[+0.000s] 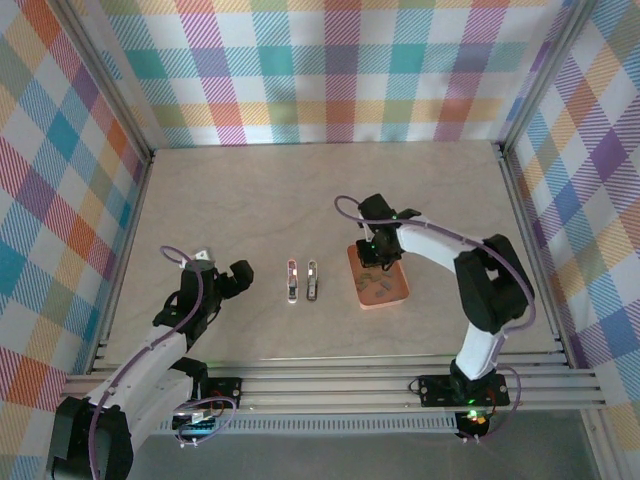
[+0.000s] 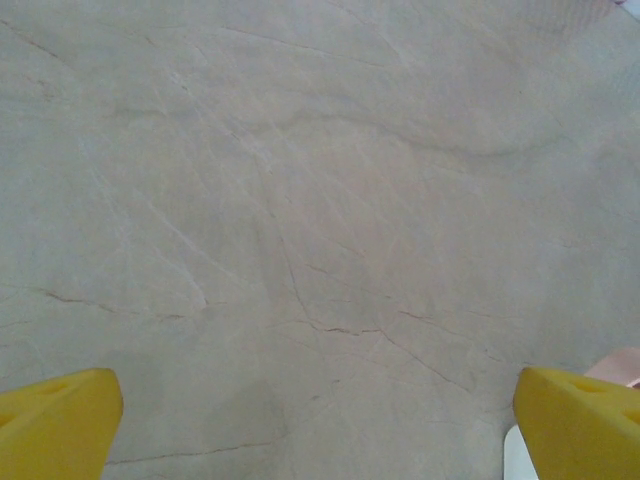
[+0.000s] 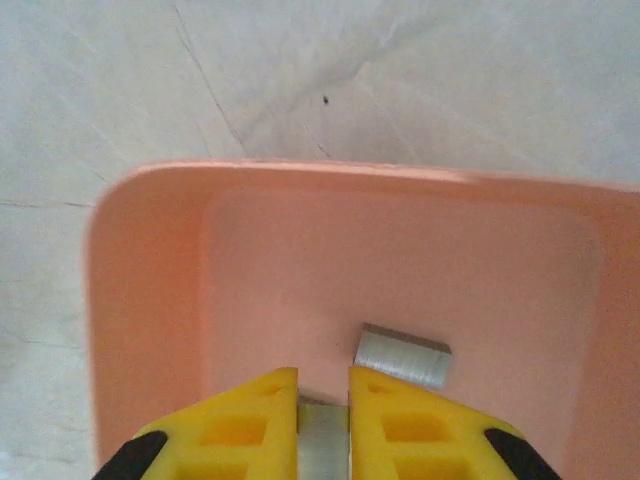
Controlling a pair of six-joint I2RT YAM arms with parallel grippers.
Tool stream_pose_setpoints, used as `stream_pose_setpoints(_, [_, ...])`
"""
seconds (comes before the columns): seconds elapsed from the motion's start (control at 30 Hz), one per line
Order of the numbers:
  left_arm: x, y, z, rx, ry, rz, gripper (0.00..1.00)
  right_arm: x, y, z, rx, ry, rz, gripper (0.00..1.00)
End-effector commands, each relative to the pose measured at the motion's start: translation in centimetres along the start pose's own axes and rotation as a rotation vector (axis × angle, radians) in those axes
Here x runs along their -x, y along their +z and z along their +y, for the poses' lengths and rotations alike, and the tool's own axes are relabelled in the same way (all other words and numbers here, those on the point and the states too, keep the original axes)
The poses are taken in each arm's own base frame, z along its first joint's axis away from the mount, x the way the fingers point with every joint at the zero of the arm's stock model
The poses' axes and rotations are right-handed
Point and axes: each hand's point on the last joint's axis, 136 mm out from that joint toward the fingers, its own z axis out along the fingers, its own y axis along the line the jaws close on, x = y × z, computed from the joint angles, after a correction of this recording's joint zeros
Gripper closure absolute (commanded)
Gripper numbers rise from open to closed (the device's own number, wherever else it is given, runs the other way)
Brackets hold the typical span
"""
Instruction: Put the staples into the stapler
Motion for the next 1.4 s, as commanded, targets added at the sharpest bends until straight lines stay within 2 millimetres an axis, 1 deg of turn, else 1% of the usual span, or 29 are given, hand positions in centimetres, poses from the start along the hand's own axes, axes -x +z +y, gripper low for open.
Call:
stream_pose_setpoints(0.0, [1.9,-0.2,-1.2,-0.045,0.025,-0.054,0.0,1.7,-2.2,0.4,0.016,0.05,-0.126,0.83])
stream_pose_setpoints(0.13, [2.2,0.2,-1.6,-0.063,0.049,-0.068,0.0,1.9,-3.9,0.5,-0.005,0.071,-0.199,0.83])
stream_pose_setpoints(0.27, [1.7,1.0,-1.4,-0.07,0.053,-0.07,0.0,2.3,-5.4,1.6,-0.019,0.081,-0.289,0.82])
stream_pose_setpoints(0.33, [1.3,1.4,-1.2,-0.077,0.054,-0.075,0.0,2.2,-5.8,2.2,-0.046,0.086,-0.319,0.82])
stream_pose_setpoints(0.47, [0.4,2.2,-0.8,-0.082,0.068,-0.073,0.0,1.5,-6.7,4.2,-0.08,0.108,-0.373,0.82])
stream_pose_setpoints(0.57, [0.5,2.6,-0.7,-0.072,0.087,-0.076,0.0,0.7,-7.2,5.7,-0.097,0.137,-0.405,0.82])
stream_pose_setpoints(0.63, [0.6,2.9,-1.0,-0.085,0.096,-0.077,0.0,0.0,-7.3,6.8,-0.103,0.153,-0.419,0.82])
stream_pose_setpoints(0.83, [0.5,4.0,-1.6,-0.097,0.104,-0.048,0.0,-1.5,-6.9,10.0,-0.107,0.19,-0.419,0.82])
stream_pose_setpoints(0.97, [0.2,4.2,-2.1,-0.118,0.071,-0.038,0.0,-1.8,-5.9,12.4,-0.092,0.215,-0.396,0.82])
stream_pose_setpoints(1.1, [-0.3,4.1,-2.2,-0.101,0.085,-0.031,0.0,-1.6,-4.4,14.7,-0.049,0.23,-0.359,0.82])
stream_pose_setpoints(1.27, [-0.3,4.0,-2.0,-0.079,0.099,-0.041,0.0,-2.0,-3.0,15.6,-0.058,0.246,-0.302,0.83])
stream_pose_setpoints(1.37, [-0.4,4.0,-2.2,-0.081,0.113,-0.046,0.0,-2.4,-2.2,16.0,-0.047,0.262,-0.279,0.82])
